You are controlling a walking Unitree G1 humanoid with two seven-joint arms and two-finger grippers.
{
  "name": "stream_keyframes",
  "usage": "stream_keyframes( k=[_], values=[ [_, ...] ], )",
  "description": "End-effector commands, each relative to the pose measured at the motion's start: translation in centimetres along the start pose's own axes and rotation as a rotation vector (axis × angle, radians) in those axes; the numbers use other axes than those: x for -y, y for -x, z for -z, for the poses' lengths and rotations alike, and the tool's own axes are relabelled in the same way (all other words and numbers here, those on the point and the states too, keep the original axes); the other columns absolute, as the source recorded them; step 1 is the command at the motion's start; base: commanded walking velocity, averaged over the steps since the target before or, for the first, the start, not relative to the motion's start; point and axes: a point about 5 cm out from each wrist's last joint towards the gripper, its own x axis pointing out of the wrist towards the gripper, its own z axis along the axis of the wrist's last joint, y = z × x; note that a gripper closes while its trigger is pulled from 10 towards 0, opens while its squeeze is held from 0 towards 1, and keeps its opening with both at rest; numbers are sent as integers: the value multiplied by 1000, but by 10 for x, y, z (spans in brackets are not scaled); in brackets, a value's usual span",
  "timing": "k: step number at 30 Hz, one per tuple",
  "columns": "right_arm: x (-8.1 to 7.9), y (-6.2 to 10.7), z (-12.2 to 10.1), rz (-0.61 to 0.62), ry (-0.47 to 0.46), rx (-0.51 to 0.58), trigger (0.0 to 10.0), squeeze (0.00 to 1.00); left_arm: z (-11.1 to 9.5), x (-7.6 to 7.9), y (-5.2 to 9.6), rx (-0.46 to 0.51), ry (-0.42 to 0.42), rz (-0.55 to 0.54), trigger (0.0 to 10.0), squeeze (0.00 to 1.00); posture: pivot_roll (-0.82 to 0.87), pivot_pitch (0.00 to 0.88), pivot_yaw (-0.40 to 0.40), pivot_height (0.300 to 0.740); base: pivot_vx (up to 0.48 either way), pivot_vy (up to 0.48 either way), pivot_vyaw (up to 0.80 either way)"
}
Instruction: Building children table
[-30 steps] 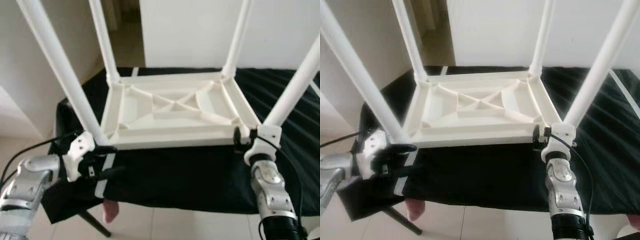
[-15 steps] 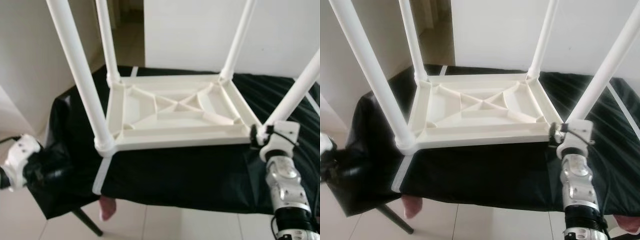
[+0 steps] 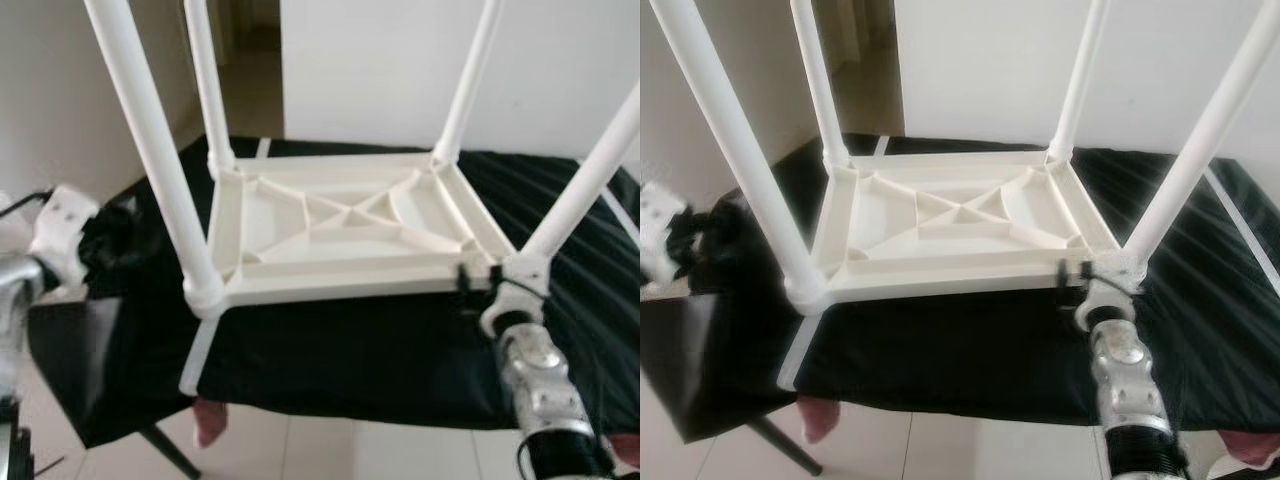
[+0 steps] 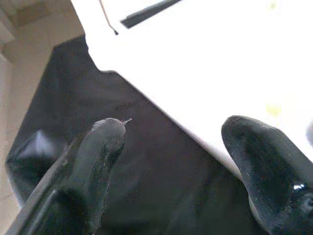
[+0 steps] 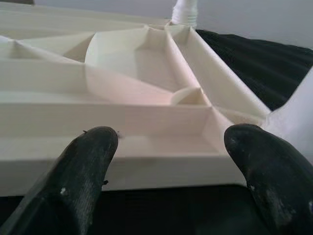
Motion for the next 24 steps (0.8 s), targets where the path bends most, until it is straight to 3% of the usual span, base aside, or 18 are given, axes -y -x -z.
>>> stream_keyframes(
  k=[1, 5, 8, 15, 19, 24],
  values=[
    [-4, 4, 1, 21, -19, -8, 10000, 0, -9, -18, -9, 35, -2, -379, 10000, 0, 95, 0, -11, 740, 0, 0, 0],
    [-2, 6, 2, 55, -33, -11, 10000, 0, -13, -17, -13, 46, -4, -387, 10000, 0, 95, 0, -11, 740, 0, 0, 0],
    [-3, 17, 11, 225, -84, -45, 10000, 0, -23, -14, -33, 87, 40, -436, 10000, 0, 79, 0, -15, 740, 0, 0, 0],
    [-14, 30, 24, 311, -105, -125, 10000, 0, -33, -3, -54, 151, 123, -426, 10000, 0, 67, 0, -18, 740, 0, 0, 0],
    [-18, 23, 24, 313, -144, -149, 10000, 0, -36, 22, -76, 197, 138, -276, 10000, 0, 43, 0, -15, 740, 0, 0, 0],
    [-16, 15, 24, 317, -142, -156, 10000, 0, -33, 35, -83, 208, 114, -189, 10000, 0, 43, 0, -18, 740, 0, 0, 0]
  ],
)
